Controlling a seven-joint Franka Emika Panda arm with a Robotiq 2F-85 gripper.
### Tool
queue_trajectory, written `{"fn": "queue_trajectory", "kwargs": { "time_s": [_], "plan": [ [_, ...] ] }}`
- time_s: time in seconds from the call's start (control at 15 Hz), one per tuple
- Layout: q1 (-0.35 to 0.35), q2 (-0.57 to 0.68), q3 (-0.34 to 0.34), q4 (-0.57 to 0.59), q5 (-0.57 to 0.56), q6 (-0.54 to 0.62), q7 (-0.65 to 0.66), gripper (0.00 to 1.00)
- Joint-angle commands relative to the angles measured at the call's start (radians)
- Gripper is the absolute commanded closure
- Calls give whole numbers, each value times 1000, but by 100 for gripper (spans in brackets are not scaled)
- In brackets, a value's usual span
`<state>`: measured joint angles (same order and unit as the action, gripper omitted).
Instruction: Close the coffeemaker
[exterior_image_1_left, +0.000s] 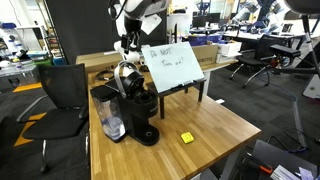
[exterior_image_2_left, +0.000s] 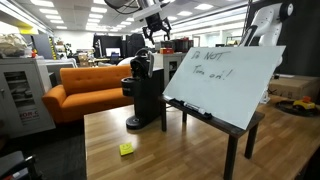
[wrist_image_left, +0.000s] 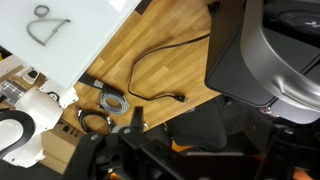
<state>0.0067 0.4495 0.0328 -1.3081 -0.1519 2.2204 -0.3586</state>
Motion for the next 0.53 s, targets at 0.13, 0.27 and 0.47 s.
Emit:
{"fn": "queue_trajectory", "kwargs": {
  "time_s": [0.13, 0.27, 0.47],
  "plan": [
    [-11, 42, 21, 30, 14, -36, -68, 0],
    [-15, 39, 28, 10, 21, -30, -90, 0],
    [-21, 26, 41, -18, 38, -33, -127, 0]
  ]
}}
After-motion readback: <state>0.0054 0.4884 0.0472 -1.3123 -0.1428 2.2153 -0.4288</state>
